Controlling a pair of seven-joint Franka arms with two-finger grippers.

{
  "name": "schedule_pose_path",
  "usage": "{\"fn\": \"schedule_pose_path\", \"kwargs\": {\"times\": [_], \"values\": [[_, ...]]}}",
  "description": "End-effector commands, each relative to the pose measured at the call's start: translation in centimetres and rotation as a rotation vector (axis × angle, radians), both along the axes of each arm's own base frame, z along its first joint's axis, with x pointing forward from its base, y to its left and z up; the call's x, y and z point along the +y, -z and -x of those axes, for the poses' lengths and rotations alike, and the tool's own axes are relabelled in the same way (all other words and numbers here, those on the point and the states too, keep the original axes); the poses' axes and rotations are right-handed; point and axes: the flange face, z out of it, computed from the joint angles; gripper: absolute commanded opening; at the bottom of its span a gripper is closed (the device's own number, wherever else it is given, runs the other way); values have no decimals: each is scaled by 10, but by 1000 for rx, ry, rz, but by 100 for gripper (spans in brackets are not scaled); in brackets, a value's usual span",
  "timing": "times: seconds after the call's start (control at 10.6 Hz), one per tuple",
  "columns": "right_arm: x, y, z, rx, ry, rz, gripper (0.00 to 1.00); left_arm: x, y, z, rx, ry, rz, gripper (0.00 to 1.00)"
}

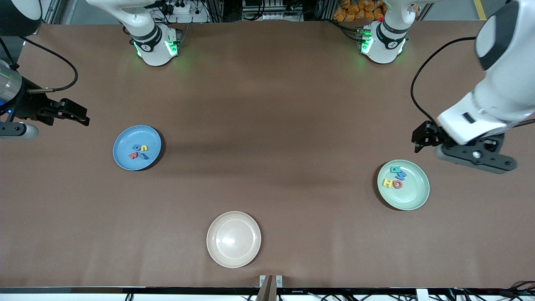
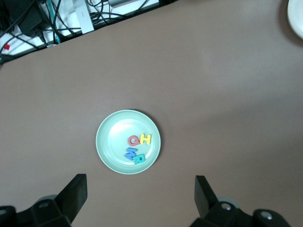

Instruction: Sort upper and lower case letters into plates

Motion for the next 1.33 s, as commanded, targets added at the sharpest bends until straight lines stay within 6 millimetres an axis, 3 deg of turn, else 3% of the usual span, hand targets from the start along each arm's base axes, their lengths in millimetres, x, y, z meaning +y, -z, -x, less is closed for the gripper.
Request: {"fn": "schedule_pose_path", "kwargs": {"times": [0.0, 0.85, 1.23], "values": [[-3, -2, 2, -3, -5, 8, 100, 16, -17, 13, -9, -42, 12, 100], [1, -6, 7, -11, -7, 10, 100, 38, -45, 64, 21, -229, 30, 100], [-4, -5, 5, -10, -4, 11, 100, 45, -50, 67, 34, -207, 25, 100]]}}
